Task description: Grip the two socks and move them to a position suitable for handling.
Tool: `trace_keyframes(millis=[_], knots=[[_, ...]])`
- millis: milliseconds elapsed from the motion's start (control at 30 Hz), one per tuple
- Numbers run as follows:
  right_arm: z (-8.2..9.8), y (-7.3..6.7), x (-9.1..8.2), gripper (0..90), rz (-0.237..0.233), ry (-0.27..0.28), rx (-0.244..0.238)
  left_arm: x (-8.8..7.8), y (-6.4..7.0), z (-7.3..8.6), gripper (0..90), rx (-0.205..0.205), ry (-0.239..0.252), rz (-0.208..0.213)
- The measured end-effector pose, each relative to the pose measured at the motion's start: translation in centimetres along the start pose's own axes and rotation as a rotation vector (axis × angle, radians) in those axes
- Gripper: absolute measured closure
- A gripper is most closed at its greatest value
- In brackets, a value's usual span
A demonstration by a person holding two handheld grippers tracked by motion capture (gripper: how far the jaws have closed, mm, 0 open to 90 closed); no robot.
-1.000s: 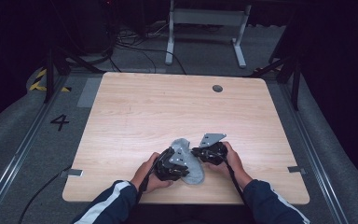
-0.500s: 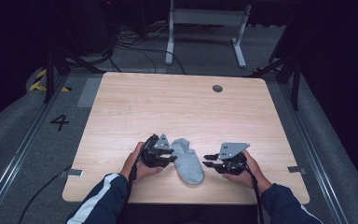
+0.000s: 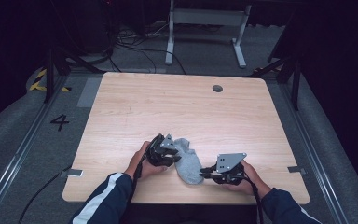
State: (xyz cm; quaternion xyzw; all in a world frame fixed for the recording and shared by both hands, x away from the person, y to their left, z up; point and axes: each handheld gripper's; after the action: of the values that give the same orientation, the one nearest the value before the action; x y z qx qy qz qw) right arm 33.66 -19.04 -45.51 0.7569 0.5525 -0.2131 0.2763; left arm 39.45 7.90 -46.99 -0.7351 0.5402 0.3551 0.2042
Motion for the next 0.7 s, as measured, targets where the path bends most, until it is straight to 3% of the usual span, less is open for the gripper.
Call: trace_keyframes(millis=[33, 267, 400, 700], knots=[[-0.2, -0.2, 0.1, 81.9, -0.028, 0.011, -0.013, 0.2, -0.1, 0.0, 68.3, -0.004, 0.006, 0.003], [-0.6, -1.5, 1.3, 76.0, -0.085, 0.006, -0.064, 0.2, -0.1, -0.2, 69.0, 0.012, -0.004, -0.007], [-0.5, -1.9, 1.8, 74.5, -0.086, -0.014, -0.084, 0.3, -0.1, -0.2, 69.0, 0.015, -0.003, -0.007], [0.2, -1.6, 2.4, 71.4, -0.1, -0.025, -0.07, 0.5, -0.4, -0.3, 69.4, 0.013, 0.006, 0.003]])
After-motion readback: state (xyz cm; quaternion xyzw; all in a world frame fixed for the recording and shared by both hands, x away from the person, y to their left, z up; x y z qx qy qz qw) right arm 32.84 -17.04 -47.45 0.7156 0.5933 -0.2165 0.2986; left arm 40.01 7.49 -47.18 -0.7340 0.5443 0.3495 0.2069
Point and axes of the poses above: each handheld gripper's, and its own axes: x roughly forward along the jaws, z roughly out of its underside, y roughly to its right, and after that the axes turned 6 degrees about z, right-handed
